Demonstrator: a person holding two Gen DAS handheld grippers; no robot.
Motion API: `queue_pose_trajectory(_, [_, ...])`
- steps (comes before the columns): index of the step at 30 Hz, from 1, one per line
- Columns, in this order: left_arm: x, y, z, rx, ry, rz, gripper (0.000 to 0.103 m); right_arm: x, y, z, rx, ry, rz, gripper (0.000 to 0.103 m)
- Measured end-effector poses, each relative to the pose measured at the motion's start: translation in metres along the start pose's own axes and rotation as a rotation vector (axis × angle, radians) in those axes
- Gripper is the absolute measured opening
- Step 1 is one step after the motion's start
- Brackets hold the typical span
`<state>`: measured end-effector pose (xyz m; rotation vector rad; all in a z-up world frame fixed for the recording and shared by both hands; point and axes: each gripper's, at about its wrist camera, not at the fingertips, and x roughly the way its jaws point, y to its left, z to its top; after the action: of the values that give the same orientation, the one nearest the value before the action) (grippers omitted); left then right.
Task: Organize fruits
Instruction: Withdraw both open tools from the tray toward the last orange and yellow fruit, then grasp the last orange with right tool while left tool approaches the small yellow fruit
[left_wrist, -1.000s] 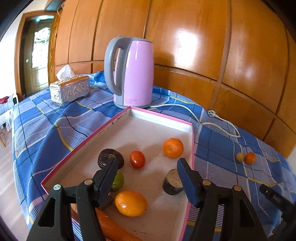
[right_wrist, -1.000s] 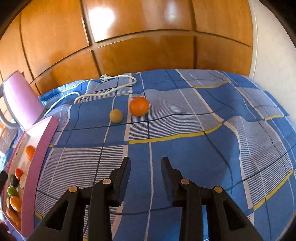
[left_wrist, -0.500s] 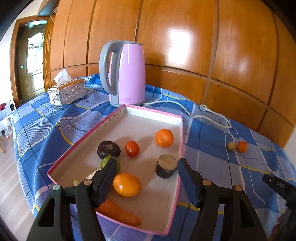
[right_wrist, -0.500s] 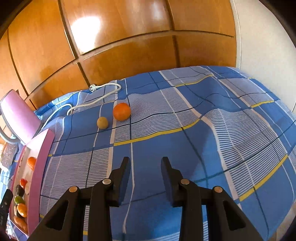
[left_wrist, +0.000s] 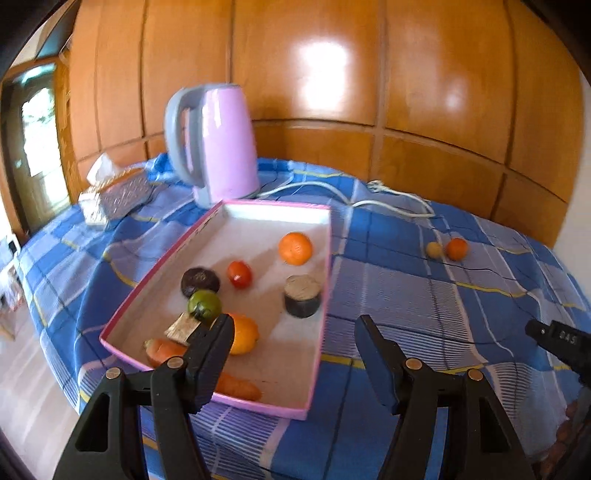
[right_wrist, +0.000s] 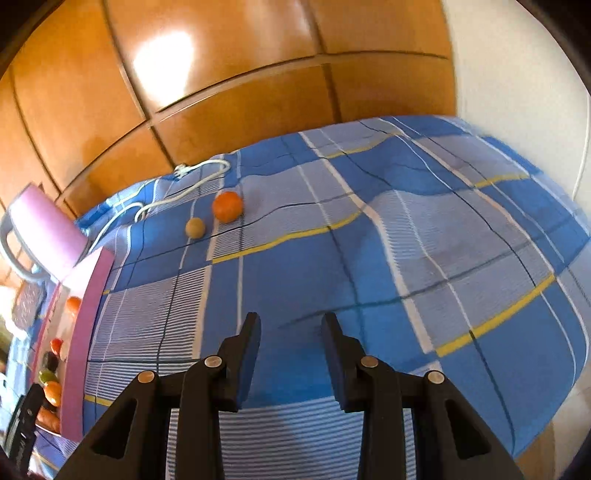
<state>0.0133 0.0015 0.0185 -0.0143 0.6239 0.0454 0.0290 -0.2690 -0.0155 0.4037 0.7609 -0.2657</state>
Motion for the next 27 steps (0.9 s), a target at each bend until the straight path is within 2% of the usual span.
queue_pose_trajectory(4, [-0.004,-0.018,0.000,0.077,-0.019,-0.030,0.068,0.002,0.000,0.001,0.011,0.006,0.000,0.034])
queue_pose_trajectory(9, [-0.002,-0.039,-0.002,0.149,-0.052,-0.086,0.068,0.006,0.015,0.000,-0.052,0.004,0.012,0.034])
queue_pose_trajectory(12, [0.006,-0.053,-0.001,0.170,-0.043,-0.134,0.068,0.010,0.017,0.002,-0.063,-0.002,0.016,0.034])
queue_pose_trajectory(19, [0.043,-0.073,0.008,0.146,0.036,-0.208,0.067,0.023,0.025,0.009,-0.089,-0.006,0.046,0.034])
queue_pose_trajectory(23, [0.063,-0.080,0.018,0.119,0.068,-0.234,0.057,0.026,0.034,0.015,-0.115,-0.025,0.078,0.034])
queue_pose_trajectory(27, [0.081,-0.086,0.027,0.086,0.094,-0.264,0.051,0.034,0.039,0.021,-0.116,-0.016,0.103,0.034])
